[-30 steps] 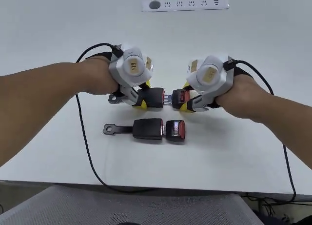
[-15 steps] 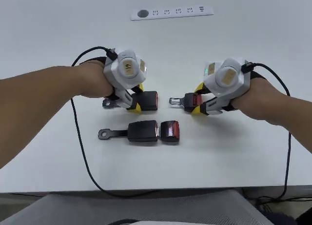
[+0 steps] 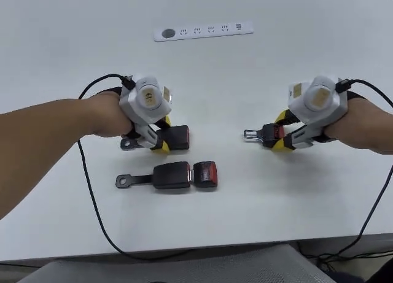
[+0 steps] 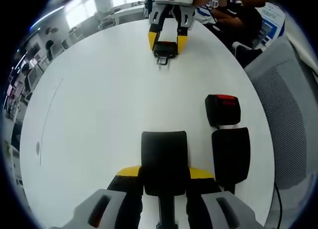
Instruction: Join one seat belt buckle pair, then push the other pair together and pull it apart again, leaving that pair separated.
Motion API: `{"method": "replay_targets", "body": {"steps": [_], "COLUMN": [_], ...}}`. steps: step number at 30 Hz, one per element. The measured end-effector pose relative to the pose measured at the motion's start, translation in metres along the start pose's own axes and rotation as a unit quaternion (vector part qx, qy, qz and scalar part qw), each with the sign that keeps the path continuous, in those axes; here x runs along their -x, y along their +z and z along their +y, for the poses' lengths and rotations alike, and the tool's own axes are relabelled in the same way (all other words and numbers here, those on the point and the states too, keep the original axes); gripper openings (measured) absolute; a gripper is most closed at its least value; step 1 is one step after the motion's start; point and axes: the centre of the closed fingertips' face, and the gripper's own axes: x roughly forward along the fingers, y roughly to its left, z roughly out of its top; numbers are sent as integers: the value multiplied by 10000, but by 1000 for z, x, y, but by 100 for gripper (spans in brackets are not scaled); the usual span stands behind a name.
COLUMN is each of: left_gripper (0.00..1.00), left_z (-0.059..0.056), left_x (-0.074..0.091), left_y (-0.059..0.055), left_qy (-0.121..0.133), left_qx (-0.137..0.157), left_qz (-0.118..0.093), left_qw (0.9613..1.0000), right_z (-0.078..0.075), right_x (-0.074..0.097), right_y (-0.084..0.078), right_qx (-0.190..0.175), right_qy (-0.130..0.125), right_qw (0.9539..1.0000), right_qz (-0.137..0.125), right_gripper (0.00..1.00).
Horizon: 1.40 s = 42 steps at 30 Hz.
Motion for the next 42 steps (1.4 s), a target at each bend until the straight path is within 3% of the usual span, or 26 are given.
{"method": "replay_targets", "body": {"steps": [4, 8, 15, 18, 20, 21, 22, 23, 25, 27, 28, 30, 33, 38, 41, 42], "left_gripper": [34, 34, 35, 39, 41, 41, 43, 44, 45, 45, 46, 48, 49, 57, 61, 63], "left_z": [0, 1, 3, 8, 5, 2, 2, 3, 11, 12, 6, -1, -12, -36, -54, -54], "left_x": [0, -1, -2, -1, 0, 1, 4, 7, 18, 29, 39, 48, 51, 66, 75, 75], "left_y": [0, -1, -3, -4, -6, -9, -10, -9, -5, -2, 3, 1, -2, -1, -1, -7], "left_qy": [3, 40, 48, 195, 187, 174, 294, 349, 580, 725, 733, 833, 965, 1243, 1344, 1380], "left_qx": [11, 61, 71, 274, 243, 182, 85, 178, 538, 665, 701, 724, 935, 1561, 1650, 1726], "left_qz": [18, 32, 144, 149, 168, 251, 315, 269, -26, -221, -250, -276, -456, -1021, -1112, -1175], "left_qw": [10000, 10000, 9999, 9993, 9994, 9994, 9990, 9989, 9969, 9949, 9945, 9935, 9899, 9746, 9707, 9682], "right_z": [4, -3, 0, -2, 4, 3, 4, 3, 6, 7, 10, 15, 28, 52, 63, 66], "right_x": [1, -1, 2, 1, 6, 5, 7, 10, 17, 21, 24, 26, 33, 36, 42, 44], "right_y": [3, 1, 5, 6, 11, 15, 17, 17, 21, 24, 28, 35, 42, 58, 63, 65], "right_qx": [78, 111, 153, 168, 130, -49, -48, -25, -3, -111, -192, -373, -526, -811, -768, -787], "right_qy": [43, -103, -166, -264, -287, -354, -353, -379, -517, -591, -621, -658, -735, -704, -735, -739], "right_qw": [10000, 9999, 9995, 9991, 9993, 9993, 9994, 9993, 9987, 9982, 9978, 9966, 9946, 9904, 9901, 9895], "right_qz": [18, 79, 224, 271, 223, 78, 36, 44, 29, -71, -151, -331, -516, -872, -912, -960], "right_gripper": [34, 40, 41, 43, 47, 49, 50, 51, 52, 54, 54, 55, 58, 68, 71, 72]}}
